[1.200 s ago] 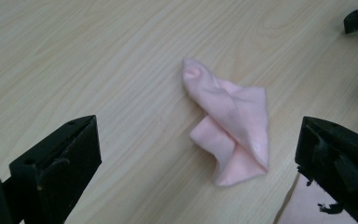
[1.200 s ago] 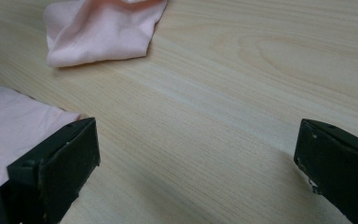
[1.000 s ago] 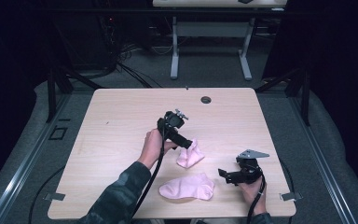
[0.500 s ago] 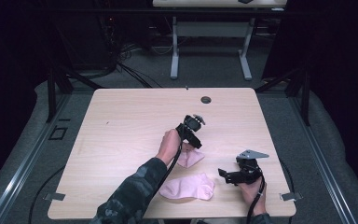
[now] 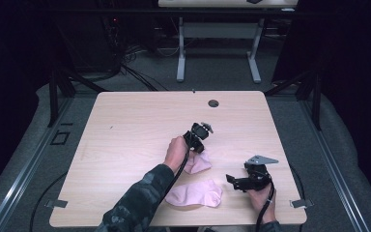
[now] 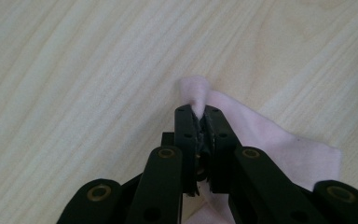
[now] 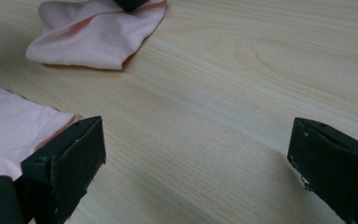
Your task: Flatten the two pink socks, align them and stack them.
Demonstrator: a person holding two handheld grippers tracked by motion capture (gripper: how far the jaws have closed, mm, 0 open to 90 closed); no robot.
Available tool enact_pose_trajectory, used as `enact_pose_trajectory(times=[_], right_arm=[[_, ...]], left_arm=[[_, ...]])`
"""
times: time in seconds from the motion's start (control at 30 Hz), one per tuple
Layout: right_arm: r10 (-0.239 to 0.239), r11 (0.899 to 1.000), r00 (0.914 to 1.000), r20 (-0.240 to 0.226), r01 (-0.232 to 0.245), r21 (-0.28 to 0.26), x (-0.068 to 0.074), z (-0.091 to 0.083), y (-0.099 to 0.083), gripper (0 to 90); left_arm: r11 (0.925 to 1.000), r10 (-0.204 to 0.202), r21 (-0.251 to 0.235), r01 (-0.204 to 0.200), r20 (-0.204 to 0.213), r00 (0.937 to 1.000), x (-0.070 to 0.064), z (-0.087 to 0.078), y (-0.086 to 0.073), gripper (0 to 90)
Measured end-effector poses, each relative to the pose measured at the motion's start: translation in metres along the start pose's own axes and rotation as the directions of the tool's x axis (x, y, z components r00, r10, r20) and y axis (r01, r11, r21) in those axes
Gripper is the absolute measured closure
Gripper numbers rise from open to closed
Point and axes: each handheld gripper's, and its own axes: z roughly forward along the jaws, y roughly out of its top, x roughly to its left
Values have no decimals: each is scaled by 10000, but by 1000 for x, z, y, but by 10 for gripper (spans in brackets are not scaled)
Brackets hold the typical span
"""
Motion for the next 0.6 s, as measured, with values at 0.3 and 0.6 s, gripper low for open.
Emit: enact_pose_trajectory(times=[0.3,0.6], right_arm=[[33,10000,10000,48,-34,87,0,0,0,38],[173,9998,9996,-203,-172,41,-3,-1,1,39]], left_arm=[[9950,-285,-953,289,54,9996,4,-24,-6,868],[9830,-282,-1819,264,-72,9996,3,-51,-8,869]])
